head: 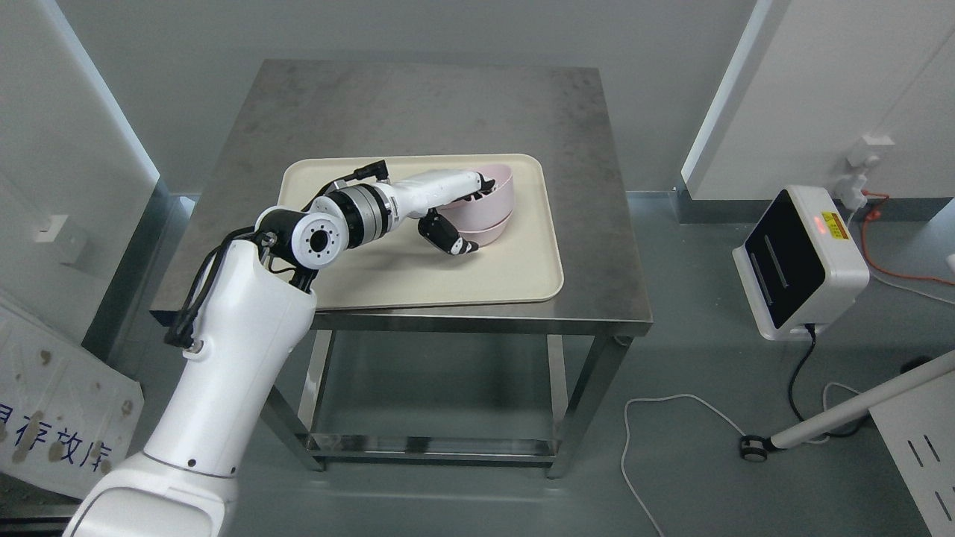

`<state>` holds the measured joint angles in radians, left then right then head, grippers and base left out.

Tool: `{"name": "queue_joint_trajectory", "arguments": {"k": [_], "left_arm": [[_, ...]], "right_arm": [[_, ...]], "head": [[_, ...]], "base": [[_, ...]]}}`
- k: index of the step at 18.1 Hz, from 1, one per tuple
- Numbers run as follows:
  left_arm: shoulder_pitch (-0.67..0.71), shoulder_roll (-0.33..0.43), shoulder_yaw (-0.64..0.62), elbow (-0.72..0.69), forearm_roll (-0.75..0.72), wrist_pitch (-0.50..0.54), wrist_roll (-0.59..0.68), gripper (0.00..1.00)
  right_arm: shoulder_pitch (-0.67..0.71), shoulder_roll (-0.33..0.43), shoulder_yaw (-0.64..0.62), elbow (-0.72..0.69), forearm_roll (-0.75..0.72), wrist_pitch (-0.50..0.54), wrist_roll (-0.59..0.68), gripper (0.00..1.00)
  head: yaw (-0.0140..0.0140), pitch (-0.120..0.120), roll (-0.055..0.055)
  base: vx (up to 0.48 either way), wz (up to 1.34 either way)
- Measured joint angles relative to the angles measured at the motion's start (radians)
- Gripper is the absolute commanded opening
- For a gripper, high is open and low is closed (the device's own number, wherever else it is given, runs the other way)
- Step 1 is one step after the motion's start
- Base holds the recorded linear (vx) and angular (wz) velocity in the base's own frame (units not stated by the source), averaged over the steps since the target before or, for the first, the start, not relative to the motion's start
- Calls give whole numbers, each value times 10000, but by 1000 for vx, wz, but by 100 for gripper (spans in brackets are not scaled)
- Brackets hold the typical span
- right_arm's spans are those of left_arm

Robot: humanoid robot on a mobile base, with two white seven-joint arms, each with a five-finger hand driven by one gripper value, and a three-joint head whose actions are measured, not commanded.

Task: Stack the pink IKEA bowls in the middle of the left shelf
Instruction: 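Lower the left hand and grasp the rim of the stacked bowls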

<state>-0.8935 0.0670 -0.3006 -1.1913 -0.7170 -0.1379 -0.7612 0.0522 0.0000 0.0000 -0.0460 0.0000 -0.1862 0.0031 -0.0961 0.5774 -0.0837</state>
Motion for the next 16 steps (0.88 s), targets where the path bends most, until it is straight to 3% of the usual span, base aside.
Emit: {"name": "queue_joint_trajectory", "arguments": {"k": [6, 16], "left_arm": [[-28, -125, 152, 148, -77, -638, 18, 23], [-30, -238, 1041, 467, -59, -1519, 1, 3]], "right_arm": [[0, 0, 0, 0, 0, 0, -2, 100], [0, 0, 0, 0, 0, 0, -29, 100]], "head": [[0, 0, 0], [0, 1, 0]], "base": [[0, 0], [0, 0]]}}
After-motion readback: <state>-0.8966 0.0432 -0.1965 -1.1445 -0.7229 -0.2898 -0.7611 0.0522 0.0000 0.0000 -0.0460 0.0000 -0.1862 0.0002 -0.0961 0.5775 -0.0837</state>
